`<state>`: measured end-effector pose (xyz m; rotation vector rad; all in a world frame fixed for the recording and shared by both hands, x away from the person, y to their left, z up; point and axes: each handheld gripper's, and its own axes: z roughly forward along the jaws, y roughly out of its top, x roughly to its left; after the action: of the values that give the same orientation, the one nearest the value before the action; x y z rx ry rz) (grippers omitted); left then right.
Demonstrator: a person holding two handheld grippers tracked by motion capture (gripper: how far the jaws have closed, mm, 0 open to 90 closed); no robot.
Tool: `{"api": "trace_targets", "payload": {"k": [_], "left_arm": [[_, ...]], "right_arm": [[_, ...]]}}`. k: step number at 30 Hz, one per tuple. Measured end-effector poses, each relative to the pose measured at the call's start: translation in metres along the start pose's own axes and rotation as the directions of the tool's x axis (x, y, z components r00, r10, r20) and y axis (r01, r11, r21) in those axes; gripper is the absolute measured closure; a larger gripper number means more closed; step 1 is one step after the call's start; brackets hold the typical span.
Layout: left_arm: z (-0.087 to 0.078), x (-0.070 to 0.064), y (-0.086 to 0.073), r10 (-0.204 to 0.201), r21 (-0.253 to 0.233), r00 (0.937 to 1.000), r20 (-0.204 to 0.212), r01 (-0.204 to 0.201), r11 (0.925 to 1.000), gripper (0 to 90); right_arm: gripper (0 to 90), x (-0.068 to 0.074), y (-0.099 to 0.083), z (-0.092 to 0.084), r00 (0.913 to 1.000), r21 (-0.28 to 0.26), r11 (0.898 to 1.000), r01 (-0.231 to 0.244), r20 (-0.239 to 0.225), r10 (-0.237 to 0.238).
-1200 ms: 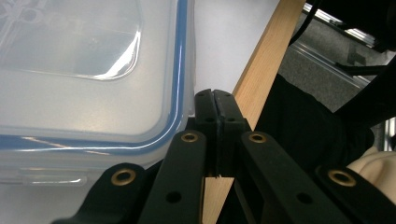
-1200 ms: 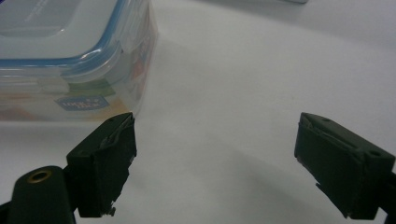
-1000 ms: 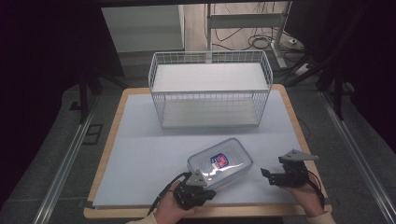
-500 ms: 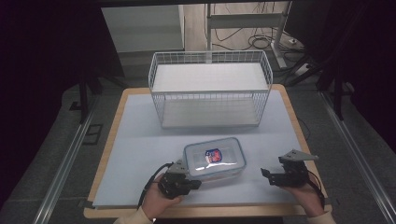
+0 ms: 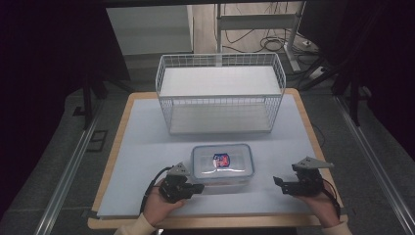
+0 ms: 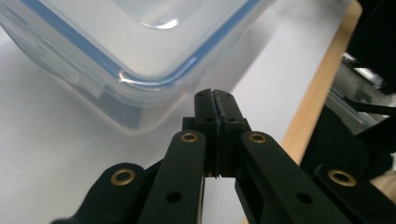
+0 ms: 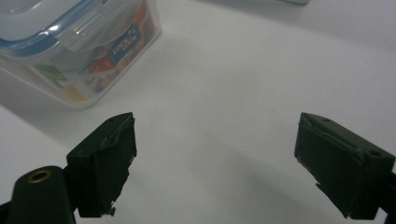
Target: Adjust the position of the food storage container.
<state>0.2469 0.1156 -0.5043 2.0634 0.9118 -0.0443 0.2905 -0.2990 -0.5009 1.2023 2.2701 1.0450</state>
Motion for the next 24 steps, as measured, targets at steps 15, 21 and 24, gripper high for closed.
{"api": "trace_targets", "payload": {"k": [15,21,24], "left_arm": [[-0.050,0.029,0.003,-0.100,-0.139,0.9913,-0.085,0.088,0.9864,85.7],[-0.054,0.042,0.002,-0.169,-0.169,0.9768,-0.131,0.146,0.9748,70.7],[-0.054,0.042,0.003,-0.195,-0.189,0.9669,-0.164,0.163,0.9683,49.4]], "right_arm": [[12.1,0.000,0.002,0.000,0.9994,-0.028,0.999,-0.030,-0.020,0.029],[12.1,0.003,0.003,0.001,0.9992,-0.038,0.999,-0.023,-0.034,0.021],[12.1,0.003,0.003,0.000,0.9989,-0.048,0.999,-0.020,-0.044,0.018]]}}
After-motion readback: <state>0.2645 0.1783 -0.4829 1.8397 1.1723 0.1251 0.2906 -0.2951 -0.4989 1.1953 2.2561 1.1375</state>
